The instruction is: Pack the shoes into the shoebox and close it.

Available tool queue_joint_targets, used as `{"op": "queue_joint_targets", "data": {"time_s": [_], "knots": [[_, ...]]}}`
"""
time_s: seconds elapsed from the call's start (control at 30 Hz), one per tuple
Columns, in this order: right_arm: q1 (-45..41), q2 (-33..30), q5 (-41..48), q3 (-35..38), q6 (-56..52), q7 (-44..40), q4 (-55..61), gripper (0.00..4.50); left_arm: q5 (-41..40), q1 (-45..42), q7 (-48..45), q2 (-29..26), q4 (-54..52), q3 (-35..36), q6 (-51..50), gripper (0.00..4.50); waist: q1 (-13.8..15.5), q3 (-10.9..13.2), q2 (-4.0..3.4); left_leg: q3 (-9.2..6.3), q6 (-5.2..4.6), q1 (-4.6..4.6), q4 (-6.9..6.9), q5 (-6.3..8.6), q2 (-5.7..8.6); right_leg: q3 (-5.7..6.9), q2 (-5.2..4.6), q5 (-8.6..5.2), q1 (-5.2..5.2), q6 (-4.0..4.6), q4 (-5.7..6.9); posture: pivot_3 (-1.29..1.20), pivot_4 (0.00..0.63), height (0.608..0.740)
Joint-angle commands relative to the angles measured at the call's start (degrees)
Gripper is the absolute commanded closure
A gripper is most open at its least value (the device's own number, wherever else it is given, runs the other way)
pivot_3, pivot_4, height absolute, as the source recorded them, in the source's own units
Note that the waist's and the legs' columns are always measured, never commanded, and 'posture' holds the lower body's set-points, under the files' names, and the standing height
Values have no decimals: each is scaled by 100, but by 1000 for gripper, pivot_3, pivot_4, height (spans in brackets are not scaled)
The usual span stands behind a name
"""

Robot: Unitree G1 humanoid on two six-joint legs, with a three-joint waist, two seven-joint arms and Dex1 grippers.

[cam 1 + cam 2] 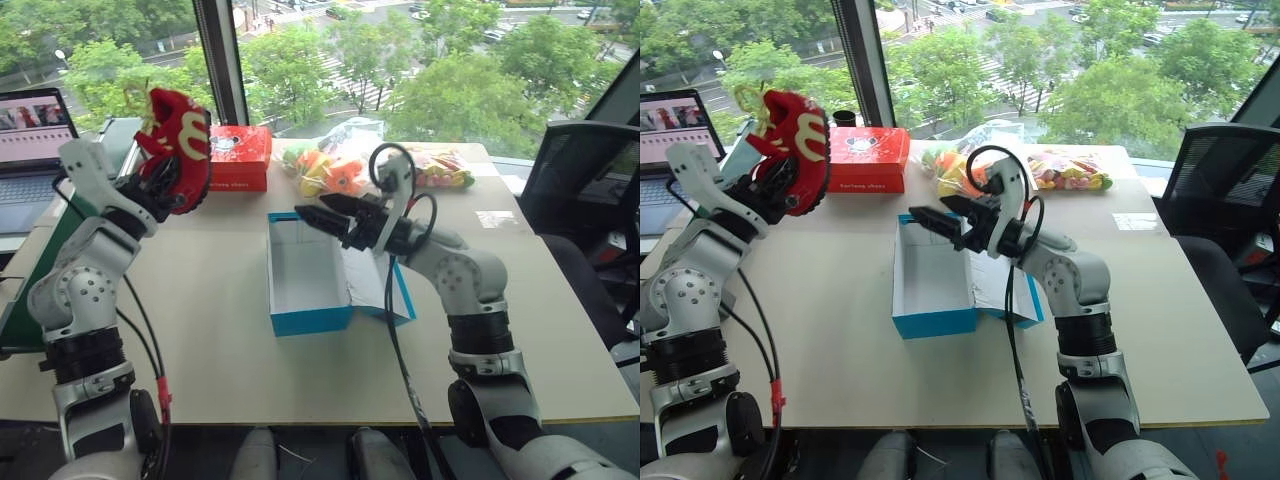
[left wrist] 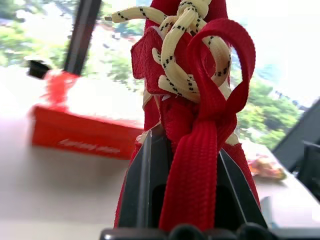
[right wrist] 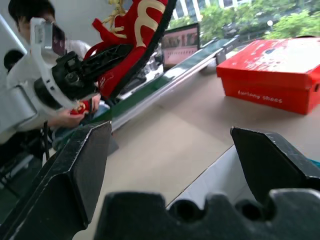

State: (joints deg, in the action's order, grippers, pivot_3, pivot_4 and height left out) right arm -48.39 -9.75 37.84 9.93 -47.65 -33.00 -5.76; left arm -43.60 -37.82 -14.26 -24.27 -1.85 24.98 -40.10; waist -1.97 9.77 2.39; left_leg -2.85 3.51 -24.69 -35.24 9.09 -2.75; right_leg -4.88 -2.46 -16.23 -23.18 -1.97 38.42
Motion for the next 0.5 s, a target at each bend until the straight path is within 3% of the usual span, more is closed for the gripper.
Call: {"op": "queue_joint_targets", "data": {"time_s": [0.03,0.17,0.27,0.5], "knots": [[-514,33,672,689,-439,570,-55,0,-287,-211,283,388,-468,-258,-156,4424,-67,1,-2,-1,0,0,0,0,0,0,1,0,0,0,2,0,150,734],[-849,94,1138,1085,-860,1166,-55,0,-380,-309,338,819,-569,-546,-199,4424,-140,3,-4,0,-1,0,0,0,-1,-2,2,0,-2,0,2,0,150,734],[-821,-18,1172,816,-1299,1292,202,0,-263,-253,321,1058,-445,-678,-35,4424,-129,4,-7,0,-1,-3,-2,-1,2,-2,1,0,-2,0,1,0,150,734],[-653,409,1506,893,-1763,1932,368,0,-316,-318,554,1620,-591,-865,29,4424,-106,5,-7,-2,-2,-6,-4,-1,3,-2,1,0,-1,-1,-1,0,150,734]]}}
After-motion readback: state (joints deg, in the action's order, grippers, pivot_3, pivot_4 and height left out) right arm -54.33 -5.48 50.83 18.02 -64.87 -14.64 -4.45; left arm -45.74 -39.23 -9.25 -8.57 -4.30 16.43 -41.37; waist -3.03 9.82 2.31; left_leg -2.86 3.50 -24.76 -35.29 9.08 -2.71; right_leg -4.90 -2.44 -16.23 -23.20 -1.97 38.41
